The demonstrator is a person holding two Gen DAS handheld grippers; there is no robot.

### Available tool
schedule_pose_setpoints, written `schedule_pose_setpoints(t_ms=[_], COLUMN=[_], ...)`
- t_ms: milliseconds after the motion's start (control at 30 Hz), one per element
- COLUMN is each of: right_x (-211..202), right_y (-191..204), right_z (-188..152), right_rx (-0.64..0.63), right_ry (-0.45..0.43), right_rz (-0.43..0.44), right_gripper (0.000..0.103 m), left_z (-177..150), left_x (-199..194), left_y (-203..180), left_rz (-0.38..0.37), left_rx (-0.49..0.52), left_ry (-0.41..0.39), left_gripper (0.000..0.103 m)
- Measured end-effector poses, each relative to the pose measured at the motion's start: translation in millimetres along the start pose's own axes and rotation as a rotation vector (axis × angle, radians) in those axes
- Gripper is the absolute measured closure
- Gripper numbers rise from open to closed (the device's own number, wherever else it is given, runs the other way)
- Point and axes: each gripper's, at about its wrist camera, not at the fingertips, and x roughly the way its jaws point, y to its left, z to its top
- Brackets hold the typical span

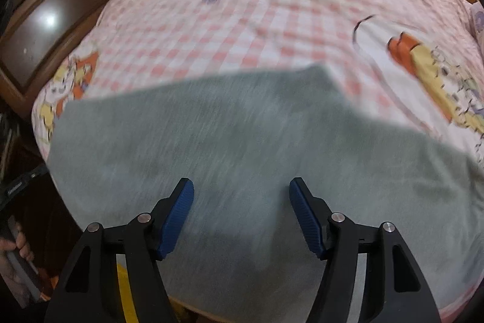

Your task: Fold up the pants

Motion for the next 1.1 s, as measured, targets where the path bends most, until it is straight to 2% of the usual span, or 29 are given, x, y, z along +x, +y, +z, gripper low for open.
schedule_pose_setpoints(t_ms=[67,133,167,233,333,400,467,600,700,800,867,933,1000,1100], right_x=[-0.5,6.1,16.3,34.1,62.4,68.7,73.2,76.3,62.6,25.7,3.9,-12.7,-25.0,-37.7], right_y=[-10.9,-18.8,-23.0,-26.5,-33.0,-33.3,-33.0,-33.1,-37.6,-37.3,-39.8,-45.9,-55.3,-65.1], right_z=[14.9,28.0,36.6,46.7,59.2,67.7,72.1,77.0,76.7,65.3,52.6,37.5,16.9,-9.8], right_rx=[0.042,0.075,0.079,0.076,0.082,0.080,0.071,0.065,0.093,0.074,0.060,0.065,0.080,0.097], right_ry=[-0.015,-0.006,0.018,0.059,0.080,0.058,0.053,0.035,0.019,-0.047,-0.061,-0.044,-0.013,0.015], right_rz=[0.007,0.040,0.038,-0.004,-0.049,-0.068,-0.084,-0.090,-0.063,-0.094,-0.085,-0.077,-0.080,-0.108], right_gripper=[0.036,0.041,0.043,0.051,0.052,0.052,0.051,0.051,0.053,0.053,0.053,0.053,0.053,0.053], left_z=[7.2,15.1,19.2,26.2,30.7,33.1,33.2,36.0,37.1,39.8,41.2,42.6,43.3,42.1], left_x=[-17.0,-27.3,-28.2,-22.8,-3.2,19.3,38.1,58.3,62.0,64.4,63.9,63.5,63.8,59.9], left_y=[-10.1,-25.1,-31.9,-51.2,-77.6,-95.4,-106.7,-112.9,-114.5,-115.3,-113.1,-112.8,-115.3,-121.1], left_rz=[0.011,-0.017,-0.043,-0.108,-0.163,-0.156,-0.114,-0.058,-0.042,-0.050,-0.070,-0.102,-0.118,-0.092], left_rx=[0.064,0.128,0.150,0.194,0.244,0.289,0.327,0.375,0.397,0.395,0.388,0.382,0.387,0.402], left_ry=[-0.062,-0.093,-0.095,-0.082,-0.042,0.005,0.035,0.022,0.018,0.022,0.030,0.042,0.052,0.058], left_gripper=[0.093,0.066,0.062,0.062,0.062,0.062,0.062,0.061,0.059,0.058,0.056,0.045,0.039,0.038])
